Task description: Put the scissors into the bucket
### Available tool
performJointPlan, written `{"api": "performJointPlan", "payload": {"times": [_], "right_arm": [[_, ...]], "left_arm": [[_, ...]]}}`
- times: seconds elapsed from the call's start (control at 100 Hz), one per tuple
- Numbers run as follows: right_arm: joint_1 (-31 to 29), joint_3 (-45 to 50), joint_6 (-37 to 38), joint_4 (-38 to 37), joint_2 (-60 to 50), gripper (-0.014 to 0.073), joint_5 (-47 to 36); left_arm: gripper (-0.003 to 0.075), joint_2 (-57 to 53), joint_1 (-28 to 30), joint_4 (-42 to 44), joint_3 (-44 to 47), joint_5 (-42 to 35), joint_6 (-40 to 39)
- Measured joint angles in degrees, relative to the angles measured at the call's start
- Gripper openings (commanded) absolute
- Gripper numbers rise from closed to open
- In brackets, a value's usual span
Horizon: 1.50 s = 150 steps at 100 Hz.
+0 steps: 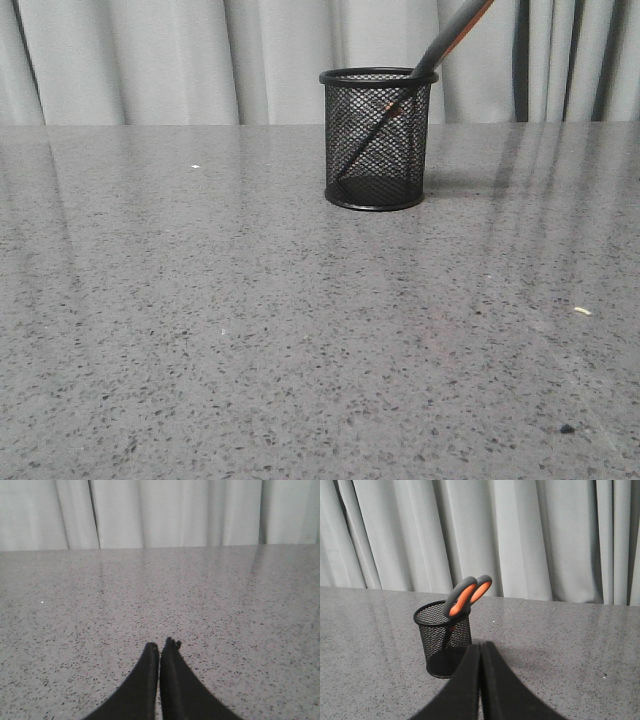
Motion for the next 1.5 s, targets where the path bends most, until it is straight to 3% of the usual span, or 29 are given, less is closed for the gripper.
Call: {"api": "performJointPlan", "payload": {"times": [0.36,0.53,0.71,0.87,1.11,1.5], "right_arm": [[0.0,0.0,0.0,0.0,0.0,-0.0056,0.0],[-0.6,2.9,0.7,-5.7,0.0,-0.0056,-1.9],[-8.3,11.3,8.0,-12.4,-1.4,-0.0056,-5.4],[-12.7,17.6,10.5,-15.6,-9.9,-0.0056,-5.4],[-13.2,17.6,11.0,-16.6,-13.5,-0.0056,4.3],[-13.3,17.6,11.0,-16.9,-13.6,-0.0056,3.3]], "left_arm": [[-0.0020,0.0,0.0,0.0,0.0,0.0,0.0],[-0.0020,0.0,0.0,0.0,0.0,0.0,0.0],[-0.0020,0.0,0.0,0.0,0.0,0.0,0.0],[-0.0020,0.0,0.0,0.0,0.0,0.0,0.0],[-0.0020,0.0,0.0,0.0,0.0,0.1,0.0],[-0.0020,0.0,0.0,0.0,0.0,0.1,0.0]]}}
